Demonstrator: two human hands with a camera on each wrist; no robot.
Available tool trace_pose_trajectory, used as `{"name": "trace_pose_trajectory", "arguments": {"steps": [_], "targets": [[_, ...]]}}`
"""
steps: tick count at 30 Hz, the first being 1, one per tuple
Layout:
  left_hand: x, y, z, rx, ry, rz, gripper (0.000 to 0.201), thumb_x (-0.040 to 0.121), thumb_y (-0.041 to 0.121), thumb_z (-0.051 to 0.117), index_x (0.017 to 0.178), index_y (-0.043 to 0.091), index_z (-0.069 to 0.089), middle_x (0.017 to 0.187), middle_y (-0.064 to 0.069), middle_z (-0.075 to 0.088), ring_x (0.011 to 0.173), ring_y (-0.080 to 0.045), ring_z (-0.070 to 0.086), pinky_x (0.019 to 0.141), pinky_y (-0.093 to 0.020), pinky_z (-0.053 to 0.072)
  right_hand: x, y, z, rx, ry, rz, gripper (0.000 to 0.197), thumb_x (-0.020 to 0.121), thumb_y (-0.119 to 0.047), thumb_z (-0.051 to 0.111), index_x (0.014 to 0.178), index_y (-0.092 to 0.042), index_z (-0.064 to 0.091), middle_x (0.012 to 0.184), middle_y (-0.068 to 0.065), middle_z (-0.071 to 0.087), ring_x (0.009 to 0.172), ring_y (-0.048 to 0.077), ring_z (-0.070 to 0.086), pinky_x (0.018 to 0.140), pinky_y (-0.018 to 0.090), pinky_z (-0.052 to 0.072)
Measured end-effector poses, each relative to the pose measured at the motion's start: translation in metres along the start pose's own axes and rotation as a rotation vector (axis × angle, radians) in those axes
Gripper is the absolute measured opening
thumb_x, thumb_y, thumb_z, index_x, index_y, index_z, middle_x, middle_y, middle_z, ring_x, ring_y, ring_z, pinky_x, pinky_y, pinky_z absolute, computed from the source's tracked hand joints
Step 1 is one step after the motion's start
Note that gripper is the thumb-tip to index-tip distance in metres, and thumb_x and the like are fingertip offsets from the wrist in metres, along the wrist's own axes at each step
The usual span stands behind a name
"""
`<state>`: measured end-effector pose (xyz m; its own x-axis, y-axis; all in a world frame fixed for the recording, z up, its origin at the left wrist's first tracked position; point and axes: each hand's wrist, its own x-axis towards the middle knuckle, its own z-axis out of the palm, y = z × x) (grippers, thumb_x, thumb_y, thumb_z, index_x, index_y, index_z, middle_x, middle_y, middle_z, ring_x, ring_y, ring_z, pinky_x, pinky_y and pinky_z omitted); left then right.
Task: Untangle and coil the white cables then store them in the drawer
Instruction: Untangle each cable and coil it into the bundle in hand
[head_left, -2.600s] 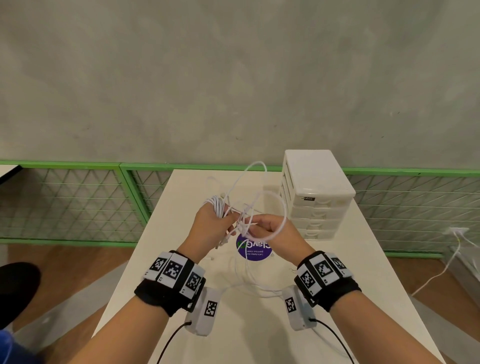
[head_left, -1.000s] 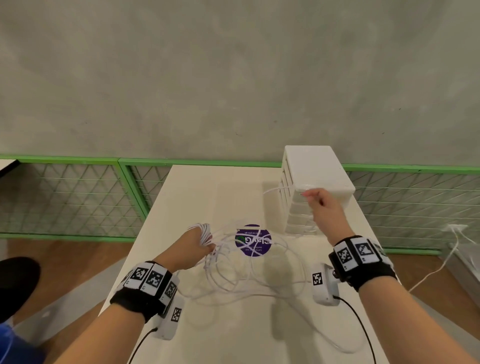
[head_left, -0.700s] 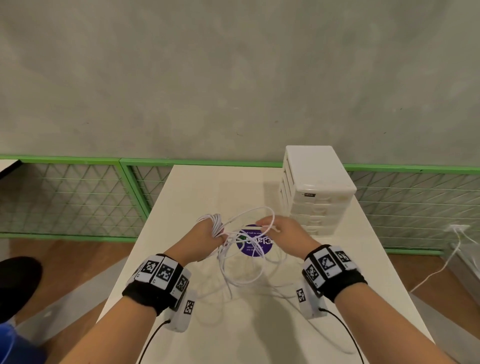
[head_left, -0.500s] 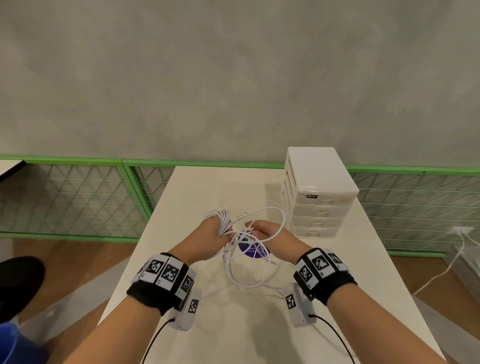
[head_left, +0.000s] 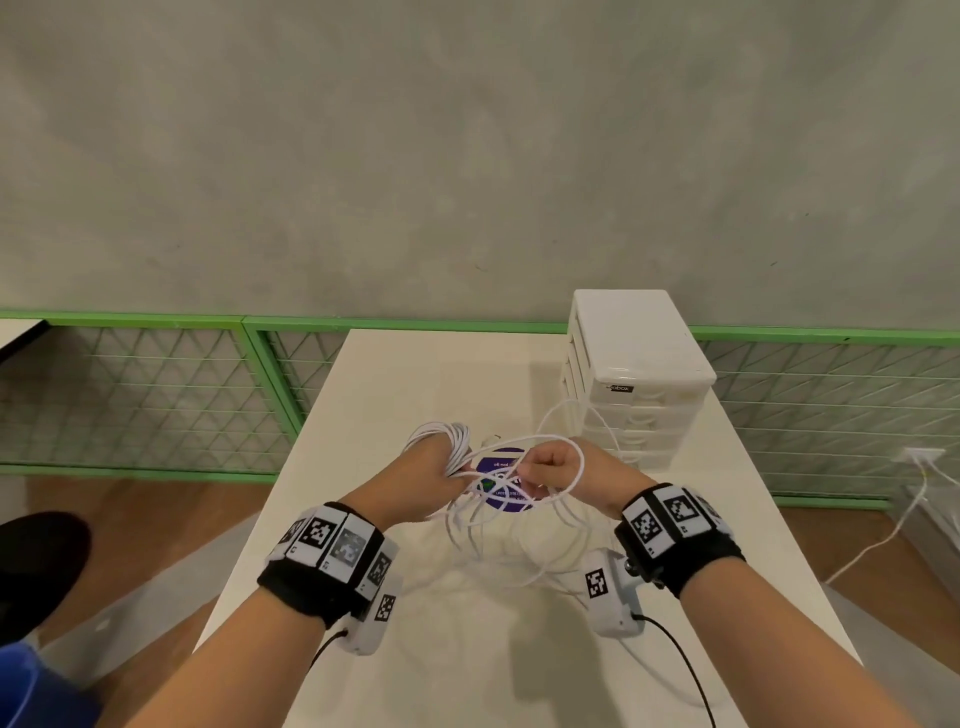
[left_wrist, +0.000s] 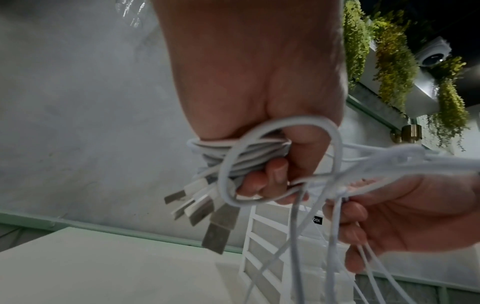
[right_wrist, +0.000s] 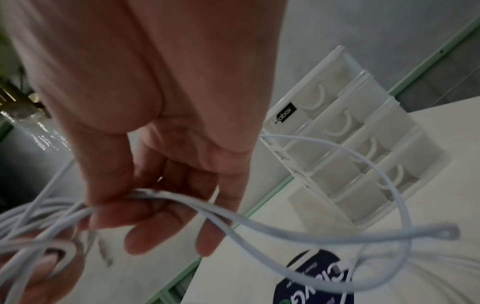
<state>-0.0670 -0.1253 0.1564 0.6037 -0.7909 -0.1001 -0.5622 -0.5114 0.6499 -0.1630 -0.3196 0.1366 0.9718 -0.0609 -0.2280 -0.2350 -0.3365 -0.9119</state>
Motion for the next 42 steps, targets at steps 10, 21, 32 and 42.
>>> {"name": "trace_pose_trajectory", "arguments": {"steps": [10, 21, 32, 42], "targets": [[-0.004, -0.032, -0.014, -0.011, 0.099, -0.259, 0.021, 0.092, 0.014, 0.055, 0.076, 0.009, 0.043, 0.086, -0.016, 0.055, 0.077, -0.026, 0.051, 0.069, -0.033, 0.039, -0.010, 0.050, -0.066, 0.238, 0.838, 0.204, 0.015, 0.089, -0.010, 0.054, 0.088, -0.007, 0.068, 0.064, 0.004, 0.054, 0.053, 0.019, 0.051, 0.053, 0.030, 0.043], [-0.005, -0.046, -0.040, -0.008, 0.389, -0.277, 0.030, 0.084, 0.000, 0.053, 0.063, 0.012, 0.034, 0.059, -0.005, 0.037, 0.053, -0.019, 0.035, 0.050, -0.029, 0.026, -0.041, 0.117, -0.081, -0.132, 0.918, 0.642, 0.030, 0.096, -0.014, 0.045, 0.105, 0.007, 0.064, 0.109, 0.025, 0.064, 0.103, 0.039, 0.059, 0.087, 0.039, 0.044], [0.003, -0.028, -0.035, -0.088, 0.462, -0.286, 0.039, 0.084, 0.001, 0.054, 0.058, 0.014, 0.028, 0.051, -0.002, 0.028, 0.043, -0.017, 0.026, 0.045, -0.026, 0.023, -0.026, 0.107, -0.019, -0.770, 0.178, 0.503, 0.094, 0.071, -0.055, 0.065, 0.144, -0.008, 0.026, 0.152, 0.011, 0.024, 0.142, 0.026, 0.019, 0.114, 0.036, 0.021], [0.006, -0.008, -0.022, -0.136, 0.307, -0.252, 0.021, 0.085, 0.003, 0.053, 0.070, 0.007, 0.040, 0.060, -0.005, 0.037, 0.051, -0.018, 0.034, 0.050, -0.028, 0.028, -0.011, -0.006, 0.005, 0.114, 0.510, -0.179, 0.020, 0.092, -0.024, 0.056, 0.079, -0.017, 0.070, 0.075, 0.006, 0.066, 0.065, 0.008, 0.056, 0.067, 0.025, 0.046]]}}
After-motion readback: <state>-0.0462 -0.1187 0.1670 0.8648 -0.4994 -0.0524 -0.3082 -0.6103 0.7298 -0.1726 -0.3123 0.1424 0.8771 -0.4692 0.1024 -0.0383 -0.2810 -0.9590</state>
